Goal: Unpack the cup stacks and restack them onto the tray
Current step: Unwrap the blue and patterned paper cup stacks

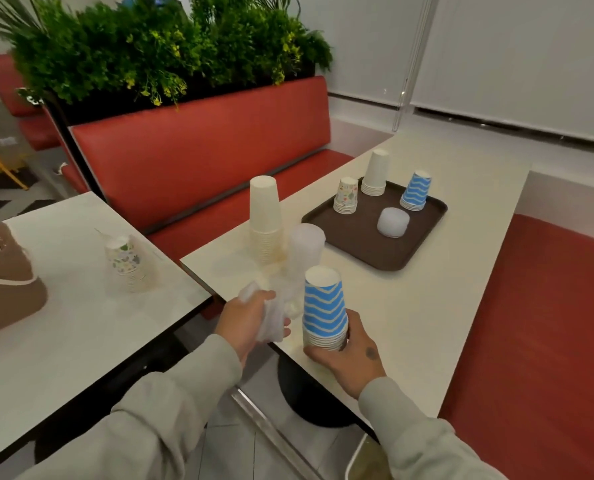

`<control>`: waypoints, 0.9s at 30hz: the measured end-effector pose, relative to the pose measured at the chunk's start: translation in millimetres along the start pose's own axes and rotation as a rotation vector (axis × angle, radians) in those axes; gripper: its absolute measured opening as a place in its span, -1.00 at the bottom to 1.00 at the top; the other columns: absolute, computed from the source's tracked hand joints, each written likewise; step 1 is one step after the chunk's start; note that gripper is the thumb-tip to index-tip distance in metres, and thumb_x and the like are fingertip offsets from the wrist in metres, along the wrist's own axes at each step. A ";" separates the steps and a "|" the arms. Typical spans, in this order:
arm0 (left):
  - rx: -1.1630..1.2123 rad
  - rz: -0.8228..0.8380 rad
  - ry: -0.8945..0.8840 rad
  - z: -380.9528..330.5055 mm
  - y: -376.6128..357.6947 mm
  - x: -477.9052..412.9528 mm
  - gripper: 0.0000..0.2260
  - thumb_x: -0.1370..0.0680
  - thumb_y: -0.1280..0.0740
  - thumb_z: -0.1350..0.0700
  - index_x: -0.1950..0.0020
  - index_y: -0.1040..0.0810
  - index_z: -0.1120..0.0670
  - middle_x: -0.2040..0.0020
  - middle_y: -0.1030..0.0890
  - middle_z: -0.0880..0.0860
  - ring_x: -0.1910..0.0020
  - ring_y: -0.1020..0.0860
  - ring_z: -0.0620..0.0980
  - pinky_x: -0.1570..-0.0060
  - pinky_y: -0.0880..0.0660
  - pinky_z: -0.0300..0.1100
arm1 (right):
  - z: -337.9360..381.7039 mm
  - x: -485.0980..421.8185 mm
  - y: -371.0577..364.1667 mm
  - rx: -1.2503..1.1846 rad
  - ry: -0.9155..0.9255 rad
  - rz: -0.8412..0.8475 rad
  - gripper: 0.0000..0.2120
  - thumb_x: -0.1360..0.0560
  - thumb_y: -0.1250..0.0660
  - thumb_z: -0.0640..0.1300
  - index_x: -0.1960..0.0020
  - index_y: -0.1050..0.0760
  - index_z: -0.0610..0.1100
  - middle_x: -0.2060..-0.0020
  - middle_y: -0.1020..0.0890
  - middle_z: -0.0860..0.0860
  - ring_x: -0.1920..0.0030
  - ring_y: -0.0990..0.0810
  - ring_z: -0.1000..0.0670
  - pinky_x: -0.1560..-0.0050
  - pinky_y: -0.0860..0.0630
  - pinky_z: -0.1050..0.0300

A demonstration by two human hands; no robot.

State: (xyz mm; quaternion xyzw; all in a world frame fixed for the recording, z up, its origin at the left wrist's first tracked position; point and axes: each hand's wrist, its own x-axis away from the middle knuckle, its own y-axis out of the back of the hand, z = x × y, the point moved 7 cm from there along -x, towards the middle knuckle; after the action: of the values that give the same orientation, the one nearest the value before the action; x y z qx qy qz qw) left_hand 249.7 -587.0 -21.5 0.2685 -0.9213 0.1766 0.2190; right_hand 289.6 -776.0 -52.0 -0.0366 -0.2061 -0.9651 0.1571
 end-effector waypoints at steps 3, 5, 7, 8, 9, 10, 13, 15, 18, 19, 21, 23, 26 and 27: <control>0.039 0.006 0.024 -1.4 -0.8 -13.1 -0.81 -0.58 -0.41 0.16 -0.14 -0.53 0.20 -0.01 -0.60 0.23 0.07 -0.63 0.24 0.00 -0.60 0.23 | -4.4 -17.8 6.1 -0.007 -0.020 -0.041 -0.41 -0.34 -0.61 -0.03 -0.22 -0.33 0.13 0.00 -0.60 0.21 0.04 -0.56 0.30 0.20 -0.42 0.50; 0.000 0.010 0.005 -5.5 3.8 -20.8 -0.76 -0.51 -0.49 0.16 -0.09 -0.52 0.19 -0.03 -0.61 0.22 0.04 -0.65 0.23 0.04 -0.62 0.24 | -5.9 -32.8 7.6 -0.009 -0.033 -0.061 -0.39 -0.35 -0.61 -0.04 -0.23 -0.31 0.11 0.00 -0.59 0.20 0.05 -0.55 0.30 0.19 -0.43 0.48; -0.049 0.027 -0.020 -5.7 10.6 -24.3 -0.76 -0.48 -0.50 0.25 -0.06 -0.51 0.20 -0.05 -0.61 0.23 0.05 -0.65 0.20 0.09 -0.66 0.16 | -4.1 -42.5 10.6 -0.017 -0.031 -0.086 -0.36 -0.35 -0.61 -0.06 -0.25 -0.29 0.10 0.00 -0.58 0.19 0.04 -0.54 0.30 0.16 -0.41 0.47; -0.068 0.033 -0.031 -6.7 13.5 -28.4 -0.76 -0.47 -0.49 0.29 -0.06 -0.51 0.22 -0.06 -0.60 0.24 0.04 -0.66 0.21 0.12 -0.67 0.12 | -3.8 -49.1 10.6 -0.021 -0.032 -0.097 -0.36 -0.35 -0.61 -0.07 -0.25 -0.29 0.09 0.00 -0.57 0.19 0.05 -0.53 0.30 0.16 -0.39 0.48; -0.076 0.031 -0.037 -7.3 17.0 -32.8 -0.77 -0.47 -0.47 0.33 -0.07 -0.51 0.24 -0.07 -0.59 0.26 0.01 -0.66 0.22 0.12 -0.67 0.10 | -3.2 -56.0 9.7 -0.021 -0.034 -0.110 -0.36 -0.35 -0.61 -0.08 -0.25 -0.29 0.08 0.01 -0.57 0.18 0.07 -0.53 0.29 0.16 -0.37 0.48; -0.089 0.032 -0.040 -8.5 20.1 -36.9 -0.79 -0.48 -0.45 0.35 -0.07 -0.51 0.26 -0.09 -0.59 0.26 -0.03 -0.65 0.23 0.11 -0.67 0.10 | -2.7 -62.0 8.9 -0.020 -0.034 -0.125 -0.36 -0.35 -0.61 -0.08 -0.25 -0.29 0.06 0.02 -0.56 0.17 0.08 -0.53 0.26 0.16 -0.37 0.47; -0.137 0.023 -0.033 -11.6 29.4 -50.2 -0.87 -0.48 -0.39 0.39 0.04 -0.50 0.24 -0.08 -0.56 0.24 -0.02 -0.62 0.20 0.01 -0.65 0.17 | -1.4 -78.0 5.8 -0.027 -0.038 -0.161 -0.36 -0.34 -0.62 -0.09 -0.23 -0.28 0.05 0.03 -0.56 0.14 0.05 -0.55 0.06 0.03 -0.40 0.28; -0.153 0.011 -0.039 -14.0 34.3 -57.0 -0.84 -0.49 -0.35 0.42 0.12 -0.46 0.20 -0.06 -0.54 0.23 -0.02 -0.59 0.19 0.01 -0.64 0.19 | -2.5 -86.0 3.5 -0.034 -0.049 -0.171 -0.36 -0.34 -0.62 -0.08 -0.22 -0.28 0.05 0.04 -0.55 0.16 0.04 -0.55 0.03 -0.02 -0.41 0.20; -0.157 0.002 -0.045 -17.3 37.8 -63.5 -0.81 -0.50 -0.31 0.45 0.11 -0.44 0.17 -0.06 -0.55 0.25 -0.05 -0.62 0.26 0.11 -0.66 0.12 | -4.1 -94.7 3.3 -0.056 -0.059 -0.196 -0.36 -0.35 -0.62 -0.07 -0.23 -0.27 0.07 0.05 -0.54 0.20 0.02 -0.55 0.02 -0.04 -0.41 0.16; -0.166 0.009 -0.043 -17.7 37.8 -64.5 -0.81 -0.51 -0.29 0.45 0.06 -0.45 0.17 -0.05 -0.55 0.25 0.00 -0.64 0.26 0.15 -0.66 0.09 | -4.7 -97.0 3.4 -0.064 -0.062 -0.199 -0.35 -0.35 -0.62 -0.07 -0.24 -0.27 0.07 0.05 -0.53 0.21 0.01 -0.54 0.01 -0.05 -0.41 0.16; -0.221 0.026 -0.047 -19.7 37.3 -64.2 -0.78 -0.54 -0.26 0.43 -0.09 -0.47 0.17 -0.06 -0.55 0.24 0.07 -0.65 0.23 0.17 -0.66 0.05 | -4.2 -100.0 3.7 -0.078 -0.073 -0.196 -0.33 -0.36 -0.61 -0.07 -0.31 -0.28 0.04 0.03 -0.53 0.20 -0.02 -0.53 0.01 -0.06 -0.40 0.16; -0.262 0.038 -0.053 -19.4 37.1 -63.8 -0.78 -0.55 -0.27 0.38 -0.15 -0.50 0.19 -0.07 -0.57 0.24 0.10 -0.66 0.18 0.13 -0.67 0.06 | -4.9 -101.0 4.0 -0.092 -0.088 -0.193 -0.24 -0.37 -0.61 -0.08 -0.42 -0.25 -0.01 -0.04 -0.53 0.15 -0.06 -0.52 0.00 -0.09 -0.39 0.16; -0.212 0.028 -0.033 -14.7 39.3 -60.0 -0.88 -0.56 -0.33 0.33 -0.08 -0.50 0.26 -0.03 -0.60 0.21 0.14 -0.65 0.14 0.15 -0.68 0.03 | -10.3 -94.0 5.0 -0.152 -0.128 -0.232 -0.07 -0.36 -0.62 -0.10 -0.53 -0.11 -0.01 -0.16 -0.45 0.08 -0.14 -0.48 0.00 -0.17 -0.39 0.14; -0.196 0.024 -0.028 -13.3 39.8 -58.4 -0.89 -0.56 -0.34 0.32 -0.07 -0.49 0.24 -0.02 -0.60 0.21 0.13 -0.65 0.14 0.16 -0.67 0.03 | -13.9 -89.0 5.4 -0.163 -0.151 -0.262 -0.07 -0.37 -0.61 -0.09 -0.53 -0.10 0.00 -0.19 -0.42 0.06 -0.15 -0.47 0.00 -0.17 -0.38 0.13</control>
State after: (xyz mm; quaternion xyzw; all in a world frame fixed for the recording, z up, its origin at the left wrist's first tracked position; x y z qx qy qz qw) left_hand 275.5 -525.1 -47.7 0.2372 -0.9403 0.0842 0.2290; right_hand 375.6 -760.7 -74.6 -0.0943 -0.1413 -0.9854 0.0104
